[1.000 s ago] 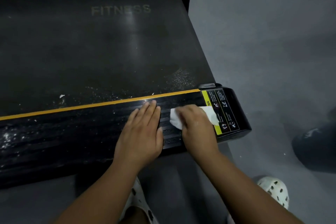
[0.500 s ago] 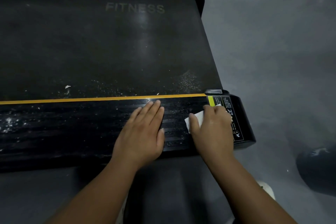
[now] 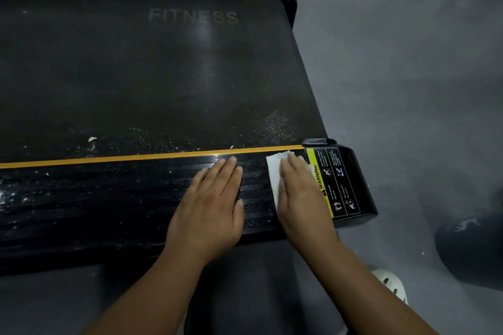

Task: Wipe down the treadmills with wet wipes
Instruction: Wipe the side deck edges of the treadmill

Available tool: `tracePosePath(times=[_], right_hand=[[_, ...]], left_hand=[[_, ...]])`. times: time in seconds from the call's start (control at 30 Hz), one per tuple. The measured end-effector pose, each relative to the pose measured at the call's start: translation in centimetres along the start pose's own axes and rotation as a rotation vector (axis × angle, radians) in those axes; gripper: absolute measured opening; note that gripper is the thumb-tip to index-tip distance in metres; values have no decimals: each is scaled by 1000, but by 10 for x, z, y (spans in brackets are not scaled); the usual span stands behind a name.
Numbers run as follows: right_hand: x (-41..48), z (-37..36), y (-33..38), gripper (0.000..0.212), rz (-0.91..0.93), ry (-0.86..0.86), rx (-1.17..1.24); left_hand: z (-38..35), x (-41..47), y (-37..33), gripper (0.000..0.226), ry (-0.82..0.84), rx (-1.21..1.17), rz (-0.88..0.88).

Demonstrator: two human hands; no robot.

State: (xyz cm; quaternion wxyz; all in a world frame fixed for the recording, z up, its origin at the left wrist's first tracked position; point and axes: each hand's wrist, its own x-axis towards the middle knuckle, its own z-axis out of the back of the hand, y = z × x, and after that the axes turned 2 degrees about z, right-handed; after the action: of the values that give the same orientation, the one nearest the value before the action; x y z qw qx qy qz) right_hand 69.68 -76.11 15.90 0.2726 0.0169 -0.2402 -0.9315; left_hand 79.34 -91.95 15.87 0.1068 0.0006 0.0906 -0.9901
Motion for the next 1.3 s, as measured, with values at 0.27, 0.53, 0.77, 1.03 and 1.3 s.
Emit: tracePosePath(times=[0.27, 0.53, 0.77, 1.03, 1.3], right_hand=[[-12, 1, -19, 81, 223, 153, -251], [-8, -12, 4, 73, 313, 216, -249], [14, -5, -11, 77, 89, 150, -249], [-11, 6, -2, 58, 272, 195, -215], [-26, 2, -5, 41, 313, 35, -51]], left_hand=[[-1, 0, 1, 67, 8, -6, -2], [-1, 1, 1, 65, 3, -7, -9], [-3, 0, 0, 65, -2, 4, 0], [6, 0, 4, 69, 45, -12, -39], [8, -18, 41, 69, 24, 25, -7]])
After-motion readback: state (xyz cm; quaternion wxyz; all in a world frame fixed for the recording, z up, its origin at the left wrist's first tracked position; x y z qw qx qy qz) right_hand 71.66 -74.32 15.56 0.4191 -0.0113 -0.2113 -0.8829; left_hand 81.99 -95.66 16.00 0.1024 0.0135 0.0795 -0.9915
